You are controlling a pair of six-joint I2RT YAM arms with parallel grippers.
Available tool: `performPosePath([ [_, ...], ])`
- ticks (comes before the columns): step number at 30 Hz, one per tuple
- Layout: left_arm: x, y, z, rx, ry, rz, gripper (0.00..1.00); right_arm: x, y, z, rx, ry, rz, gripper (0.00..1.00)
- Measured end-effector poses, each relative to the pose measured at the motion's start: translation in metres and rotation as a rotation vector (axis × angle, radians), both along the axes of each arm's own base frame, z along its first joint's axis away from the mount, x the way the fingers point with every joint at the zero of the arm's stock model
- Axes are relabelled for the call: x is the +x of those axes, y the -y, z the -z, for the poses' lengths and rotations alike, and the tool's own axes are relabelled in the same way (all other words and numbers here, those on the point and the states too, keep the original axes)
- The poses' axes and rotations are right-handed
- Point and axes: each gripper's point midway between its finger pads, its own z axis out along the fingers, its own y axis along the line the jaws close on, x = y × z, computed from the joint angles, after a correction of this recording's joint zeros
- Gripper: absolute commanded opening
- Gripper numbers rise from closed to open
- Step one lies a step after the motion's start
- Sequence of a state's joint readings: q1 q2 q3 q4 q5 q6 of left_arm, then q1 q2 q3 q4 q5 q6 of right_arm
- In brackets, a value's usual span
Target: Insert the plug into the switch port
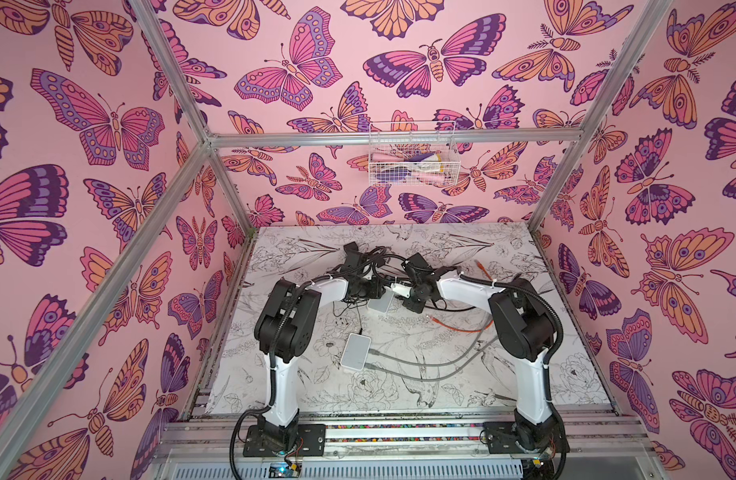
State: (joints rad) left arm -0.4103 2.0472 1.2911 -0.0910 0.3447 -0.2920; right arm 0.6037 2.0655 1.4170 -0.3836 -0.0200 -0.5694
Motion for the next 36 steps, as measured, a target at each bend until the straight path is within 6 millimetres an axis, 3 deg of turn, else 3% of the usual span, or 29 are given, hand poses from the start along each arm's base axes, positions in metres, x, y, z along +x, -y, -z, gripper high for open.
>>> performPosePath([
  [36, -0.001, 0.001, 0.002, 0.0, 0.044, 0.002, 0.45, -0.006, -0.011, -0.001, 0.192, -0.008, 0.103, 0.0],
])
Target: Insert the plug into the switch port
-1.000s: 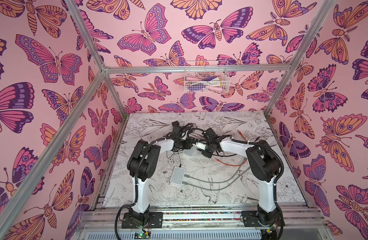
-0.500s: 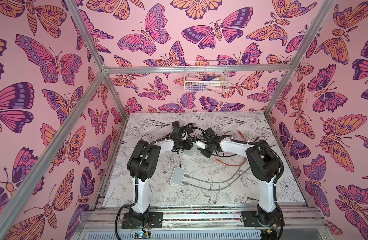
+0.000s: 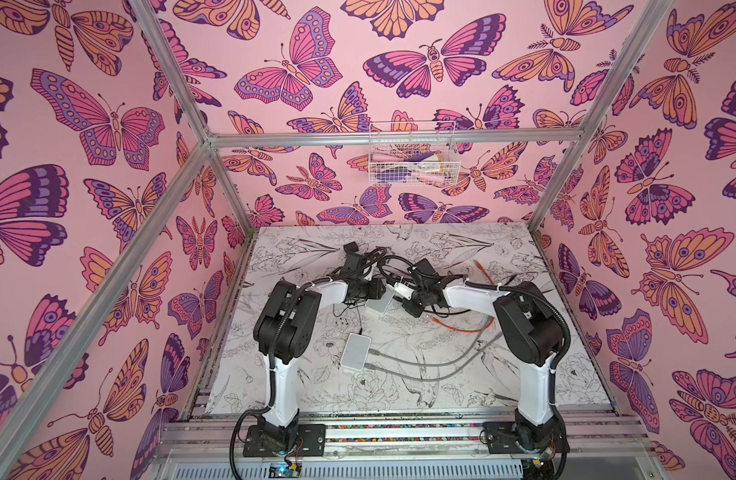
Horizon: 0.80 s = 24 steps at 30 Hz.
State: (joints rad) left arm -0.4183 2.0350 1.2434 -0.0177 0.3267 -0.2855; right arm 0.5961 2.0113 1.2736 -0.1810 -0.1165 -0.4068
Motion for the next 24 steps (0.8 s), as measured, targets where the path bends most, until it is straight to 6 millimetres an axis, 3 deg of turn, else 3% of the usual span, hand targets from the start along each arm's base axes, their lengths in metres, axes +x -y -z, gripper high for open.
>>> performPosePath([
  [14, 0.002, 0.002, 0.001, 0.003, 0.047, 0.012, 0.45, 0.001, -0.003, -0.001, 0.067, -0.016, 0.017, 0.0],
  [24, 0.011, -0.003, 0.0, 0.021, 0.117, -0.013, 0.44, 0.017, -0.013, -0.001, 0.126, -0.046, 0.053, 0.0],
])
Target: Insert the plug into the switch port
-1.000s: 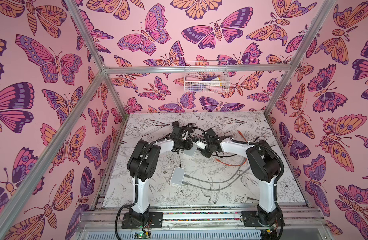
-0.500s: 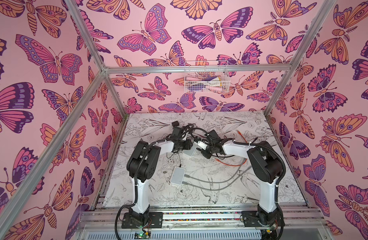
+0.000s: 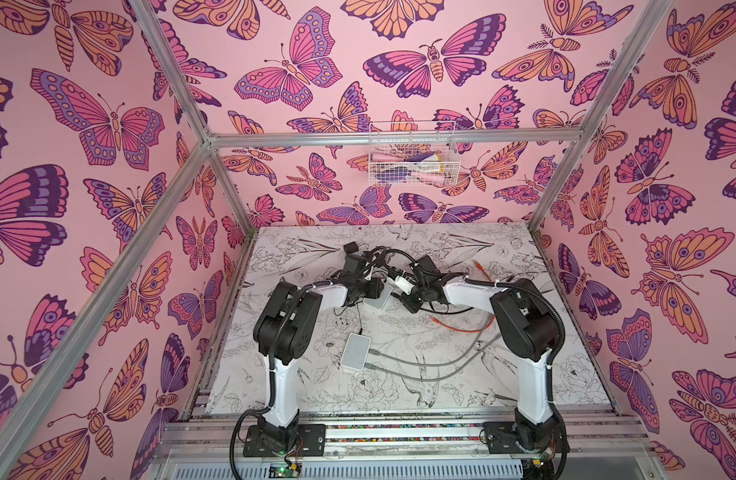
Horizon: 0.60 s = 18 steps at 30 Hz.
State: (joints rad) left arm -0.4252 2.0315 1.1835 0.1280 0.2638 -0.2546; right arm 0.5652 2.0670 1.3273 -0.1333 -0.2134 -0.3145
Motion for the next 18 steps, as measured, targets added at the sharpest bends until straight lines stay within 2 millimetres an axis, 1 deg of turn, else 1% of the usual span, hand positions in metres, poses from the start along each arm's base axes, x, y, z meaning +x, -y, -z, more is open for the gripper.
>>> performPosePath([
  [8, 0.001, -0.006, -0.001, 0.012, 0.025, -0.029, 0.43, 0.006, -0.002, -0.001, 0.01, -0.003, 0.016, 0.01],
  [10, 0.001, -0.008, -0.002, 0.005, 0.016, -0.038, 0.44, 0.007, -0.001, -0.001, -0.007, 0.015, 0.009, 0.1],
  [12, -0.001, -0.008, -0.002, -0.011, -0.005, -0.035, 0.45, 0.009, 0.003, -0.001, -0.031, 0.049, 0.004, 0.23],
  [13, -0.005, -0.006, -0.002, -0.027, -0.024, -0.026, 0.46, 0.009, 0.004, -0.003, -0.041, 0.07, 0.002, 0.26],
  [14, -0.012, -0.001, 0.0, -0.053, -0.056, -0.005, 0.47, 0.01, 0.002, -0.008, -0.042, 0.101, -0.006, 0.28],
  [16, -0.025, 0.008, -0.001, -0.083, -0.103, 0.027, 0.51, 0.009, 0.0, -0.026, -0.052, 0.169, -0.004, 0.33],
  [18, -0.04, 0.009, -0.002, -0.103, -0.151, 0.032, 0.53, 0.005, 0.004, -0.052, -0.053, 0.229, 0.007, 0.37],
])
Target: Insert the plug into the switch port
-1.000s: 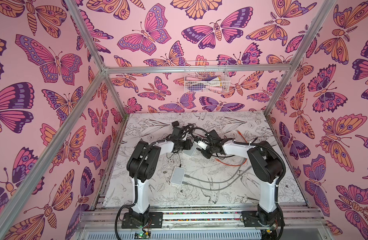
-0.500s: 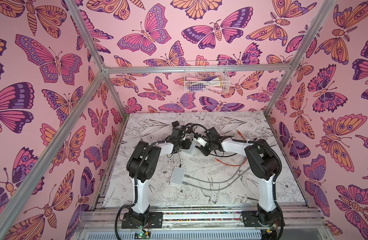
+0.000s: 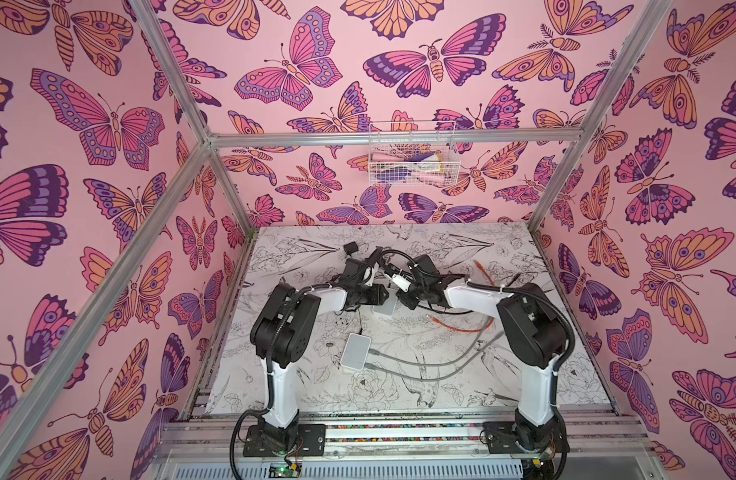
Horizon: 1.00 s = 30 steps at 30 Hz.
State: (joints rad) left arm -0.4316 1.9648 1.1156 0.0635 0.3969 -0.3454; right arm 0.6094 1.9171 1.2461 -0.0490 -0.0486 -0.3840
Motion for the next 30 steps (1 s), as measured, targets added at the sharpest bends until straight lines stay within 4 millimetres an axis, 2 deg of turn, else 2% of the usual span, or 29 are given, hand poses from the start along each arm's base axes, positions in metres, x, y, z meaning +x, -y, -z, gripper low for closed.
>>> performPosePath([
  [3, -0.023, -0.009, -0.005, -0.006, -0.056, -0.018, 0.54, -0.006, 0.016, -0.049, 0.035, 0.084, 0.046, 0.38],
  [5, -0.03, -0.015, -0.017, -0.014, -0.056, -0.036, 0.55, -0.01, 0.029, -0.078, 0.058, 0.124, 0.081, 0.38],
  [6, -0.031, -0.019, -0.026, -0.022, -0.041, -0.049, 0.56, -0.013, 0.037, -0.088, 0.068, 0.135, 0.105, 0.38],
  [8, -0.033, -0.024, -0.048, -0.038, 0.002, -0.068, 0.56, -0.025, 0.052, -0.096, 0.074, 0.131, 0.143, 0.37],
  [10, -0.036, -0.029, -0.07, -0.057, 0.05, -0.085, 0.57, -0.041, 0.066, -0.087, 0.059, 0.099, 0.172, 0.37],
  [12, -0.043, -0.033, -0.093, -0.079, 0.104, -0.092, 0.57, -0.06, 0.082, -0.064, 0.023, 0.042, 0.202, 0.38],
  [15, -0.058, -0.03, -0.114, -0.102, 0.153, -0.074, 0.57, -0.084, 0.099, -0.024, -0.045, -0.069, 0.232, 0.38],
  [17, -0.076, -0.023, -0.119, -0.108, 0.171, -0.045, 0.58, -0.097, 0.108, -0.006, -0.08, -0.135, 0.25, 0.41],
  [20, -0.105, -0.016, -0.119, -0.109, 0.183, -0.001, 0.58, -0.097, 0.11, 0.005, -0.1, -0.169, 0.272, 0.41],
  [23, -0.126, -0.02, -0.12, -0.115, 0.196, 0.007, 0.59, -0.091, 0.11, 0.019, -0.144, -0.213, 0.294, 0.41],
  [26, -0.139, -0.031, -0.124, -0.128, 0.221, -0.015, 0.6, -0.086, 0.111, 0.032, -0.175, -0.25, 0.321, 0.41],
  [30, -0.153, -0.044, -0.131, -0.151, 0.261, -0.039, 0.61, -0.084, 0.115, 0.039, -0.192, -0.295, 0.361, 0.41],
])
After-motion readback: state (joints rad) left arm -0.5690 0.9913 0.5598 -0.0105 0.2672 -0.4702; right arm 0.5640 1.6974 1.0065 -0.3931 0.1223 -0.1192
